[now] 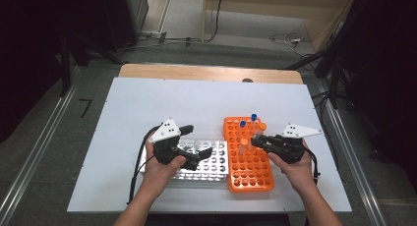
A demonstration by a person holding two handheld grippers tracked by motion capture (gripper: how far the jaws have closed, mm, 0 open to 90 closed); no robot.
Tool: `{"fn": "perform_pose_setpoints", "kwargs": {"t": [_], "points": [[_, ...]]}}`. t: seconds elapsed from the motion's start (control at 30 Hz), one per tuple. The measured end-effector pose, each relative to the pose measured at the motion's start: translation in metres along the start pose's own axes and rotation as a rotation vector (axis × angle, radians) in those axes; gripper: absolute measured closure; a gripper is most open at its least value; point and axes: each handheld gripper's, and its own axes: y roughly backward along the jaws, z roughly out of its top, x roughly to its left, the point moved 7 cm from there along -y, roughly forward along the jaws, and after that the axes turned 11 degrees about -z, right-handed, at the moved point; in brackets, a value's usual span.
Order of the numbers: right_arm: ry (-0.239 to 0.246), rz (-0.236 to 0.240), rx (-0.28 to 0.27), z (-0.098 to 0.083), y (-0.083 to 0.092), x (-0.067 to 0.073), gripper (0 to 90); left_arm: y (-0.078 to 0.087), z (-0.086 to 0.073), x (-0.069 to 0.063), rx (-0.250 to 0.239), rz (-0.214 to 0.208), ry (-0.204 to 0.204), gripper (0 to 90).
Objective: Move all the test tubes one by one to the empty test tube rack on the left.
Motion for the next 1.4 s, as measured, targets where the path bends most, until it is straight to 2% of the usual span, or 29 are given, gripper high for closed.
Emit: {"fn": "perform_pose_setpoints", "kwargs": {"t": [0.2, 0.37, 0.6, 0.77, 0.93, 1.03, 1.17, 1.3, 1.4], "points": [[-0.004, 0.041, -0.001, 0.003, 0.019, 0.003, 73.1, 0.001, 0.002, -0.003, -0.006, -0.005, -0.003, 0.0], [0.009, 0.122, -0.010, 0.009, 0.029, 0.015, 73.1, 0.001, 0.004, -0.005, -0.010, -0.013, -0.009, 0.9], [0.062, 0.201, 0.005, 0.014, 0.027, 0.039, 73.2, 0.000, 0.008, -0.011, -0.015, -0.032, -0.022, 3.2], [0.083, 0.232, 0.019, 0.015, 0.021, 0.054, 73.2, -0.005, 0.009, -0.016, -0.013, -0.044, -0.030, 6.5], [0.092, 0.257, 0.031, 0.016, 0.014, 0.069, 73.2, -0.011, 0.012, -0.022, -0.006, -0.040, -0.037, 15.4], [0.093, 0.279, 0.039, 0.017, 0.011, 0.078, 73.2, -0.015, 0.012, -0.027, -0.005, -0.061, -0.051, 23.5], [0.101, 0.294, 0.046, 0.019, 0.007, 0.089, 73.2, -0.019, 0.011, -0.032, -0.005, -0.096, -0.051, 29.9], [0.109, 0.305, 0.053, 0.019, 0.002, 0.097, 73.2, -0.021, 0.012, -0.037, -0.012, -0.125, -0.059, 35.6], [0.107, 0.310, 0.059, 0.019, -0.001, 0.101, 73.2, -0.022, 0.012, -0.041, -0.016, -0.157, -0.069, 44.1]]}}
